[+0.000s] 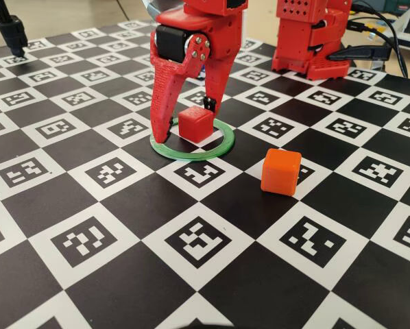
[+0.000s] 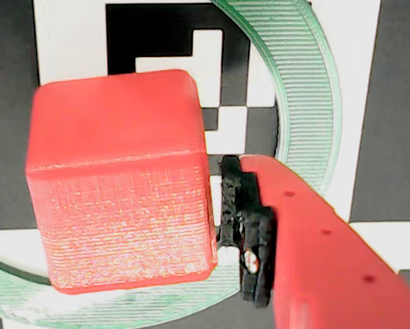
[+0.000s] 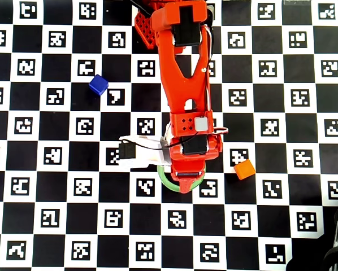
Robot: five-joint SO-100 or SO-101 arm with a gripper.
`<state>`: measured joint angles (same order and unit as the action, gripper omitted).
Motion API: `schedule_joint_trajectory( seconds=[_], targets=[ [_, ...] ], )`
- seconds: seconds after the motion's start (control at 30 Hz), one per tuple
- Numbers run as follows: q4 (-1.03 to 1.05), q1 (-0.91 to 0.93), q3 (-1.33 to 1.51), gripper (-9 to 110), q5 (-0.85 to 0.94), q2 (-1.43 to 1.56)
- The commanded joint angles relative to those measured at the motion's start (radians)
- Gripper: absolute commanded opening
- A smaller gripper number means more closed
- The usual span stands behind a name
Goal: Grab the red cube then put it in the green circle then put the blue cube on top and finally the orange cube on top
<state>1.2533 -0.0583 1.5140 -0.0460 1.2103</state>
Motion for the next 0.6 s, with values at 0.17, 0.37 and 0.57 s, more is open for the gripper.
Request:
schedule_joint_trajectory(
  seconds=[0.17,0.37,0.57],
  targets=[
    [0.132,0.011,-0.181,42,0.017,0.167],
    [0.267,0.020,-0.293,42,0.043,0.207],
    [0.388,0.078,-0.341,41,0.161,0.281]
  ],
)
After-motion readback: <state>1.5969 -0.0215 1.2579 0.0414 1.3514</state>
